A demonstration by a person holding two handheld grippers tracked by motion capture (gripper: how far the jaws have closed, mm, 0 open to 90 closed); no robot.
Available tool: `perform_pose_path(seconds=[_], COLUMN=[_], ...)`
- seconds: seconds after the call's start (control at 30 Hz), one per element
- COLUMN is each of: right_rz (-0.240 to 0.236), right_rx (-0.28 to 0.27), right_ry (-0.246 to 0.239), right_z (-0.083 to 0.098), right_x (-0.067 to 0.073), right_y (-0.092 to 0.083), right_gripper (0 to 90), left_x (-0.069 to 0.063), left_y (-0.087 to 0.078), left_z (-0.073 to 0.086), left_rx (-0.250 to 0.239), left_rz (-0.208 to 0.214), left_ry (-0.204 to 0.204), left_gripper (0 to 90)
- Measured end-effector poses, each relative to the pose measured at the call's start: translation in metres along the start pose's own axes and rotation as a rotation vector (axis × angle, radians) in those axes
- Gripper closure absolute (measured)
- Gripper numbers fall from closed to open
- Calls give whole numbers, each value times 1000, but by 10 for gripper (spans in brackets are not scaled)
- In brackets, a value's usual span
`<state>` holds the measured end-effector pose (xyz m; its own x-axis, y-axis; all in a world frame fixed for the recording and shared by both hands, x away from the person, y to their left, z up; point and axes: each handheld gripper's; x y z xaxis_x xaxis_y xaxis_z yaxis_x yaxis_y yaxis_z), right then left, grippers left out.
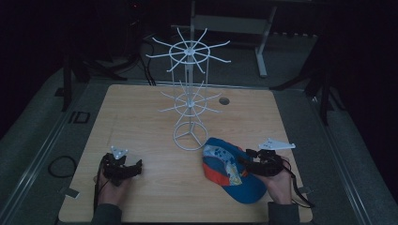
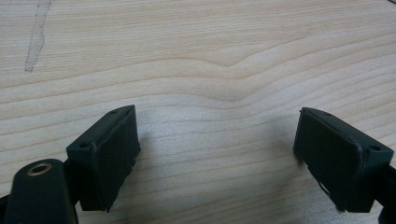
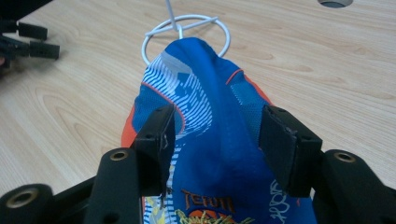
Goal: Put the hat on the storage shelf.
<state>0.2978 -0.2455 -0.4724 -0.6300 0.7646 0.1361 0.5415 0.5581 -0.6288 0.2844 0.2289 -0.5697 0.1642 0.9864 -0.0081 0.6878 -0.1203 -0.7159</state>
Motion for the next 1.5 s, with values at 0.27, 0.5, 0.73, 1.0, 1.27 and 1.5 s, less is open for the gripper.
perform_pose_path(seconds=[0.27, 0.5, 0.73, 1.0, 1.27, 1.5], right_rz=[-6, 7, 18, -46, -59, -32], right_rx=[20, 30, 23, 60, 114, 157], right_ry=[-16, -33, -69, -66, -105, -152], right_z=[-1, -6, -20, -41, -58, -68], right_x=[4, 10, 12, 6, 7, 11], right_y=[6, 7, 5, 6, 13, 22], right_gripper=[464, 490, 486, 448, 409, 445], left_x=[0, 0, 0, -1, -1, -1], left_y=[0, 0, 0, 0, 0, 0], left_z=[0, 0, 0, 0, 0, 0], left_rx=[0, 2, 2, 1, -2, -2], left_rz=[0, 6, 6, 6, 7, 7], left_ry=[0, 8, 9, 5, 2, 4], left_gripper=[146, 147, 147, 147, 147, 147])
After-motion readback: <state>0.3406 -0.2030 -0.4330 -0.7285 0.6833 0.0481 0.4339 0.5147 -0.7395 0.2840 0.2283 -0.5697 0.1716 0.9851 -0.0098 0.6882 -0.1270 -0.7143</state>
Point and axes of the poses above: each handheld gripper's, and its own axes: y roughly forward along the jaws, z roughly out of its underside, x roughly to its left, and after that the axes turned 1 degree about x, right-handed
